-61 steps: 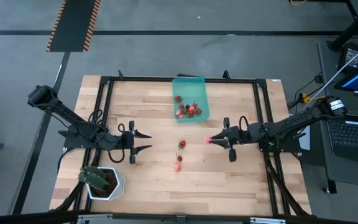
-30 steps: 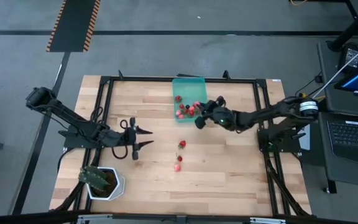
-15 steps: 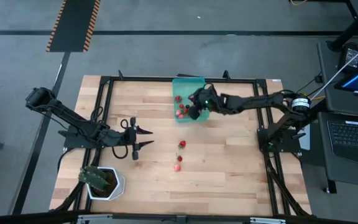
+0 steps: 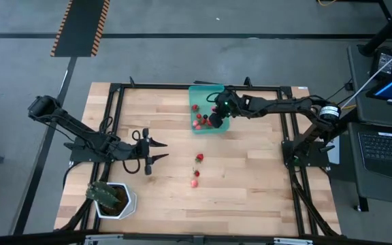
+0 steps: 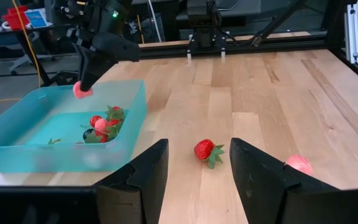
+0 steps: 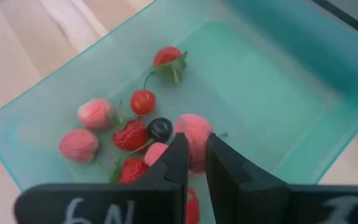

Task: Pick and placing Produce into tupperware
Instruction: Put the pink peach into the blue bin

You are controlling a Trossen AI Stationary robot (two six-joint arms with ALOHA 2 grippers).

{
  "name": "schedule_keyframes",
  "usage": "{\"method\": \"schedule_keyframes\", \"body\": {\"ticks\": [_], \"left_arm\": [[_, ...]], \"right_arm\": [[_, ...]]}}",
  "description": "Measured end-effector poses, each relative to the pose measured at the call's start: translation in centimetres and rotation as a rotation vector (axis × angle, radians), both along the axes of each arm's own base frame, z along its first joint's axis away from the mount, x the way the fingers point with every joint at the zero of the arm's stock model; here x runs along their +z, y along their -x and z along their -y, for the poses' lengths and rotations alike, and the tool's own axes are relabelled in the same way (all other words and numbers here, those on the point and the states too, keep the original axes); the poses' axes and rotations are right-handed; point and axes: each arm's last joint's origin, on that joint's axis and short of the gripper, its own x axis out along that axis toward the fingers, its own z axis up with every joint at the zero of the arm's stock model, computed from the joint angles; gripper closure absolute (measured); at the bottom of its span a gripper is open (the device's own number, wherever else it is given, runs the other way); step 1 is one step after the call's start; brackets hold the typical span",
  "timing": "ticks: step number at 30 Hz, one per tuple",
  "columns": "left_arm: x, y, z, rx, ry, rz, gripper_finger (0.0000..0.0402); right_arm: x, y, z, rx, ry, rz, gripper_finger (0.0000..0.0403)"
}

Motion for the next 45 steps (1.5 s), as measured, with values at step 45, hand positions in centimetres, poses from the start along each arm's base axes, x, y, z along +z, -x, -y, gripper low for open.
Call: {"method": "schedule_keyframes", "body": {"ticks": [45], "left_arm": [[0.0, 0.0, 0.0, 0.001, 0.003, 0.001, 0.0237]], "right_arm": [[0.1, -0.13, 0.0, 0.035, 0.036, -0.004, 0.0266]]}}
